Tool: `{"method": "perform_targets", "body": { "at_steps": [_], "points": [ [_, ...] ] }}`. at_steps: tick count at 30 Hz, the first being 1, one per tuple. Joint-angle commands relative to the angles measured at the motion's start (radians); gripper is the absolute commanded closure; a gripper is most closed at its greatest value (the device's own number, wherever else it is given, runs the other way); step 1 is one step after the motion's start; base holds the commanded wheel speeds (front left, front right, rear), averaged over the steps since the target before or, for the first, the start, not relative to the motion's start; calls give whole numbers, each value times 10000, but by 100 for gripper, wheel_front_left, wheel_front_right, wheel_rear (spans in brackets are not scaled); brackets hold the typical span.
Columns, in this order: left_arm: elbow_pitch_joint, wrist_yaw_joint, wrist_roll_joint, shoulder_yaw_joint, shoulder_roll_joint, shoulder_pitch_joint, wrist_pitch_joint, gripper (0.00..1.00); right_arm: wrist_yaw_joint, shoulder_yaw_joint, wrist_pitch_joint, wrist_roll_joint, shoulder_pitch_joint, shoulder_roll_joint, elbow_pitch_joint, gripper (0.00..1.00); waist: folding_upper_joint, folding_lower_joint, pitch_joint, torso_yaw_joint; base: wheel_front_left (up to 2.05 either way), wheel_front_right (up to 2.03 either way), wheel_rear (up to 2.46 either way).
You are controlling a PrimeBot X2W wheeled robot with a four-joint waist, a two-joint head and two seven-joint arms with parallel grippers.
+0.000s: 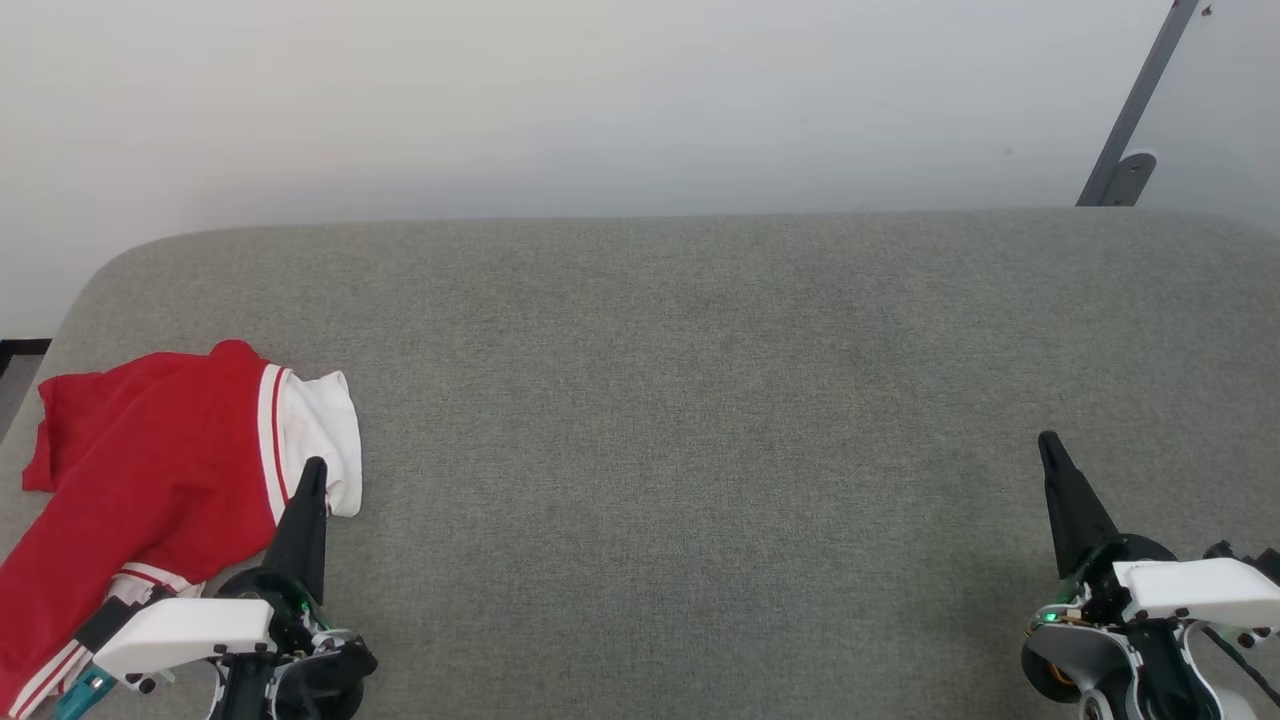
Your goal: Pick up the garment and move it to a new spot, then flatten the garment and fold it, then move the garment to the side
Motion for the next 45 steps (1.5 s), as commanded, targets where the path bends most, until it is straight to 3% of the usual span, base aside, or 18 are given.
{"method": "perform_targets", "body": {
  "at_steps": [1, 45],
  "points": [
    [-12, 25, 44, 1, 17, -155, 2, 100, 5, 1, 1, 33, -40, 11, 24, 100, -1, 0, 0, 0, 0, 0, 0],
    [-12, 24, 45, 1, 17, -156, 2, 100, 5, 0, 1, 33, -40, 11, 24, 100, -1, 0, 0, 0, 0, 0, 0]
  ]
}}
